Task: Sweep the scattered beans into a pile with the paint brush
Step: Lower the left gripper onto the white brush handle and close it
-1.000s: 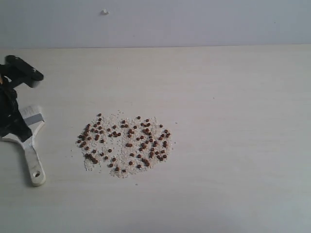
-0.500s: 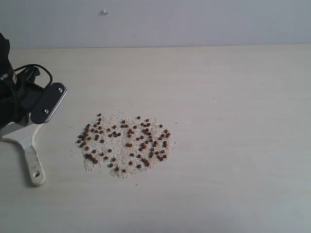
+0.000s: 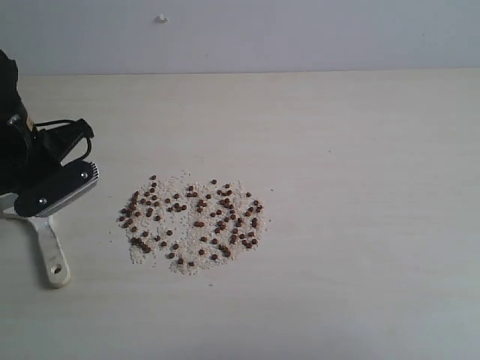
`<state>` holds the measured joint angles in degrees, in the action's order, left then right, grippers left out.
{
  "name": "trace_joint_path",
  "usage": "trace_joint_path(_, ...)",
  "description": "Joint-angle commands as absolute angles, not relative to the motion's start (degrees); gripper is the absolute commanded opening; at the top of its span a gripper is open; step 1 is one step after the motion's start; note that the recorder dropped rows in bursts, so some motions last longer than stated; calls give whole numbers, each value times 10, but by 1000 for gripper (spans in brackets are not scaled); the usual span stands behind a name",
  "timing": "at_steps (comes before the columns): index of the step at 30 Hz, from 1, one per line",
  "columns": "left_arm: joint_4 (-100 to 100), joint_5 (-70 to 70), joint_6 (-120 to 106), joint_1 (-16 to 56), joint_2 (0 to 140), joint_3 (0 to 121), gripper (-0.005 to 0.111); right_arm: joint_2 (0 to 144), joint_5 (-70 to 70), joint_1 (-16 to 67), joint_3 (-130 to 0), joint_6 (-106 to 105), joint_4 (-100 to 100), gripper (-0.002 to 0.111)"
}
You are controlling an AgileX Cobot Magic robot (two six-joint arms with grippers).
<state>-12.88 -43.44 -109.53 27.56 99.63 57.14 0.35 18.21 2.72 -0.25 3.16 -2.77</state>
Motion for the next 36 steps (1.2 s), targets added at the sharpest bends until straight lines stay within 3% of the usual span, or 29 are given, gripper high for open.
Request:
trace_joint_path(1,-92,-472,-1166,275,999,555,0,0,176,24,0,31,-29,0)
trace_joint_path(6,-100,-446,-1165,275,999,521,3,0,176,24,0,31,-29,0)
trace_joint_path(13,-98,-415,-1135,275,1000,517,46,0,176,24,0,31,-29,0)
trace_joint_path(20,-180,-408,-1137,273,1033,516,64,0,176,24,0,31,-29,0)
trace_joint_path(36,-198,-332,-1138,273,1106,493,59,0,176,24,0,31,-29,0)
